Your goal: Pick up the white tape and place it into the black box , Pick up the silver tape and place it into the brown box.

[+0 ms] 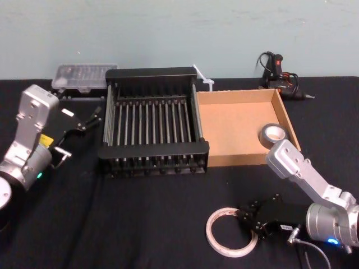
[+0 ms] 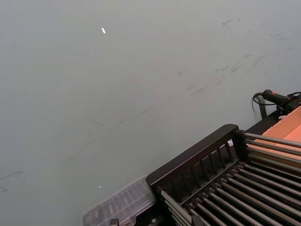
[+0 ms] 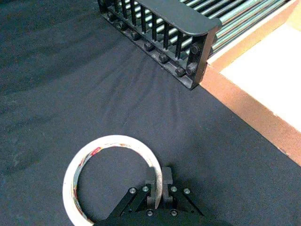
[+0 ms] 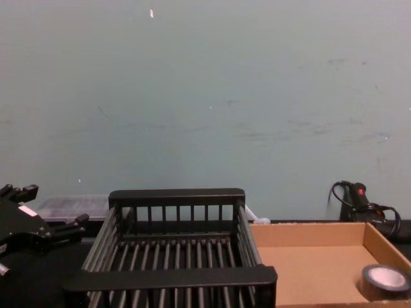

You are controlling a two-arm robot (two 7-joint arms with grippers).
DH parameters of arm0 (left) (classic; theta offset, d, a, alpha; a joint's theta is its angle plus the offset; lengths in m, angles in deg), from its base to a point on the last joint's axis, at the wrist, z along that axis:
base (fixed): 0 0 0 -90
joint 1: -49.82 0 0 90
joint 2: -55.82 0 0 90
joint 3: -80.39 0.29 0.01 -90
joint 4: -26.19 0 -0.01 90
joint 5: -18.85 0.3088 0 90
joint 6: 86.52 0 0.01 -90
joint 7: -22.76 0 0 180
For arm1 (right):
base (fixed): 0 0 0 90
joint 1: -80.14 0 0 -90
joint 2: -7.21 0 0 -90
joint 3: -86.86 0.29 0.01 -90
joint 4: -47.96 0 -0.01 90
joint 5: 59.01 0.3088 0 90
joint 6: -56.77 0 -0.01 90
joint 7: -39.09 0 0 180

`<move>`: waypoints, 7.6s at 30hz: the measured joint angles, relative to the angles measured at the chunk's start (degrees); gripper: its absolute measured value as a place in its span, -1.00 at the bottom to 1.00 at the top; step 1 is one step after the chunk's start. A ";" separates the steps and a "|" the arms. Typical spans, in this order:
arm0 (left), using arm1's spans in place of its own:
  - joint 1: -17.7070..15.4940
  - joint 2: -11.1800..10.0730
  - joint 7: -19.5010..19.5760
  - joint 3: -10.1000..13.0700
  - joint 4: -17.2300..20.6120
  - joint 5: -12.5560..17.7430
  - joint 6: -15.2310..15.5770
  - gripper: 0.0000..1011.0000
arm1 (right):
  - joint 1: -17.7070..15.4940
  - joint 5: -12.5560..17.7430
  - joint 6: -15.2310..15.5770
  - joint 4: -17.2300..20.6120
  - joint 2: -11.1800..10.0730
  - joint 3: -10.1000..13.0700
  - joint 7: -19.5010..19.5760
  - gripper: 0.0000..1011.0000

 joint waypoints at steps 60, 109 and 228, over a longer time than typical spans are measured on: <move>0.00 0.00 0.00 0.00 0.00 0.00 0.00 0.98 | 8.15 3.16 3.47 -4.78 5.50 8.65 7.93 -0.83; 0.00 0.00 0.00 0.00 0.00 0.00 0.00 0.98 | 26.78 -5.05 1.24 -19.37 20.31 -3.47 3.52 -0.83; 0.00 0.00 0.00 0.00 0.00 0.00 0.00 0.98 | 3.60 -16.65 -18.47 -10.41 19.90 10.19 22.38 0.98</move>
